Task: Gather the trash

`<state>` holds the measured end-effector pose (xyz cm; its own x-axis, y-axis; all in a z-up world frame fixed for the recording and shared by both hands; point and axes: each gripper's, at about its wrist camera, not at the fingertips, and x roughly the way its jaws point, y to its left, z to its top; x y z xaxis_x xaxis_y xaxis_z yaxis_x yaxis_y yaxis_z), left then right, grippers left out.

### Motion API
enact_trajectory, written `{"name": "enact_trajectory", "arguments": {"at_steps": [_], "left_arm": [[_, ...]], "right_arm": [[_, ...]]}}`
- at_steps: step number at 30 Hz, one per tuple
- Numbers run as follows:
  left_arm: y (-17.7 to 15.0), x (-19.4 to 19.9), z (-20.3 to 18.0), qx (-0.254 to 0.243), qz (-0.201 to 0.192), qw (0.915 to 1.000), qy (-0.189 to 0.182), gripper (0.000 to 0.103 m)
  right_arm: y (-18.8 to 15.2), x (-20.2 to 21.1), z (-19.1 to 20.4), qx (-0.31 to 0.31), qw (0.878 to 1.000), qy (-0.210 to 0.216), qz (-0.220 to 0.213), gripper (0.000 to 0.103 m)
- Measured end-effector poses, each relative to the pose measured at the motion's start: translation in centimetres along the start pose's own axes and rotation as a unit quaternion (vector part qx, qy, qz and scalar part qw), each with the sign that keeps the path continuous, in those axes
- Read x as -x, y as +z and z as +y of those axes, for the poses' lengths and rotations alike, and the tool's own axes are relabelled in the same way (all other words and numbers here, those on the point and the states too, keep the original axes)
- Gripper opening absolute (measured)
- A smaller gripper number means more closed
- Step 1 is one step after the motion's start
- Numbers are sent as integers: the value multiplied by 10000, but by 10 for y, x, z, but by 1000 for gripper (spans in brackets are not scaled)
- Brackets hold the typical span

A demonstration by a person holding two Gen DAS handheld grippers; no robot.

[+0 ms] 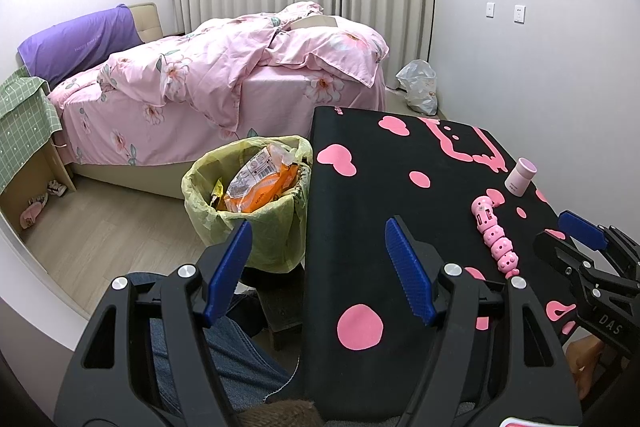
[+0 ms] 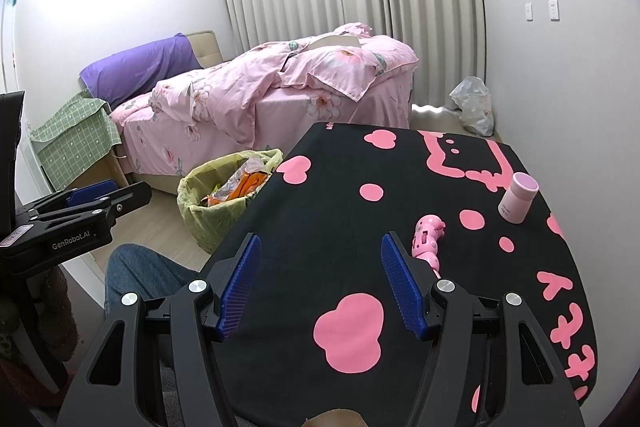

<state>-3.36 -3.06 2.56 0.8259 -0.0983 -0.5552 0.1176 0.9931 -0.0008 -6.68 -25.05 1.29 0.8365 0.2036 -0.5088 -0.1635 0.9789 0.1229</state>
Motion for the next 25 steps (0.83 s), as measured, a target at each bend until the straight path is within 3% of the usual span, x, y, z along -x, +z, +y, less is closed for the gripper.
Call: {"name": "enact_trajectory", "arguments": {"at_steps": [18, 22, 24, 25], "left_arm": [[-6, -2, -10, -73, 119, 9998, -103, 66], [4, -45, -21, -199, 616, 9971, -404, 66], [10, -79, -33, -231, 766, 9959, -417, 70], [13, -95, -39, -225, 807, 9956, -414, 70]], "right_arm": [[0, -3, 0, 111, 9999, -17, 88, 60], [8, -12, -27, 36, 9999, -57, 111, 60], [13, -25, -52, 45, 9996, -279, 87, 72], [18, -43, -73, 168, 9990, -386, 155, 72]]}}
